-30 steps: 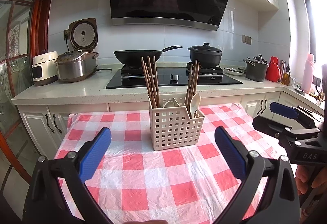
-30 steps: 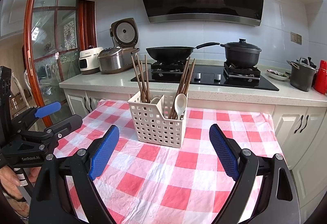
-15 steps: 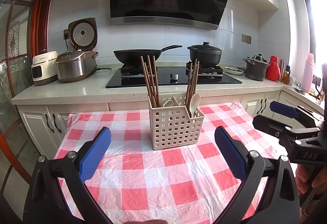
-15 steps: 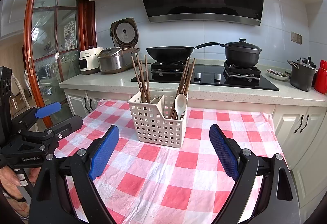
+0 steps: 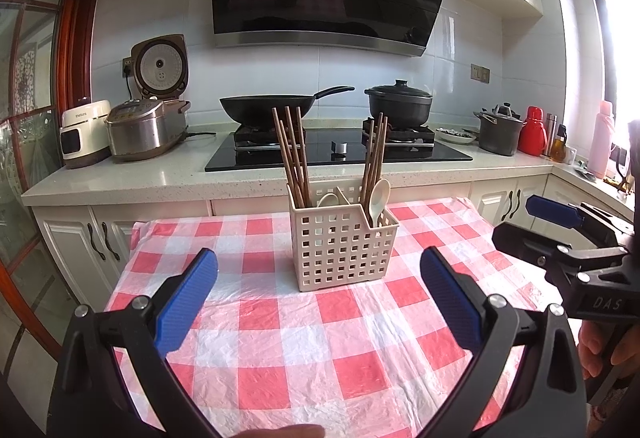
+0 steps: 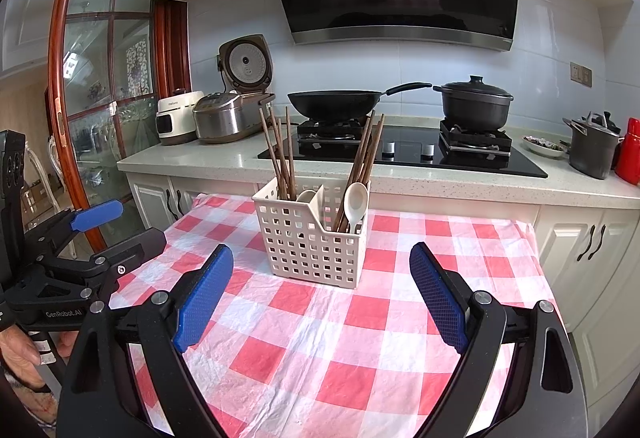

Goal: Organize utensils

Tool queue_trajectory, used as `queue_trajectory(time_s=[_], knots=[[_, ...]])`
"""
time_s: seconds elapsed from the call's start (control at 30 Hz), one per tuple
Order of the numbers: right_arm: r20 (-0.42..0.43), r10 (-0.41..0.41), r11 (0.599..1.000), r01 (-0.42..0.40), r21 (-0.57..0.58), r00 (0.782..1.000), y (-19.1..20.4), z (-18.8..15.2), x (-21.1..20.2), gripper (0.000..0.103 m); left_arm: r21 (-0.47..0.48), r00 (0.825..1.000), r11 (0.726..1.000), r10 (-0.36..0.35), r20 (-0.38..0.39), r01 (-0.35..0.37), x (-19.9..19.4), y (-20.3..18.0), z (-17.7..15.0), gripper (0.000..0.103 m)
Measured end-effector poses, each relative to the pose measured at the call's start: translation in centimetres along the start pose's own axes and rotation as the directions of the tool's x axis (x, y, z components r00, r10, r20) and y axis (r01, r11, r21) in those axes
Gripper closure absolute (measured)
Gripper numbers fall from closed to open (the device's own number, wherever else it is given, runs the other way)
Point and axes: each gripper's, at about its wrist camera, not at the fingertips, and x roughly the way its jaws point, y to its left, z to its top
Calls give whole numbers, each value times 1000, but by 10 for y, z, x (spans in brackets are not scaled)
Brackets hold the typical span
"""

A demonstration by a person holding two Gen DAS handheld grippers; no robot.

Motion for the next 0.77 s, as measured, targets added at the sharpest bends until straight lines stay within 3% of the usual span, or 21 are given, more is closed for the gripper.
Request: queue_trajectory(time_s=[0.77], knots=[[-1,2,1000,-2,-1,1000,2,-2,0,18,-30,999,999,-31,-17,31,4,5,2,5]])
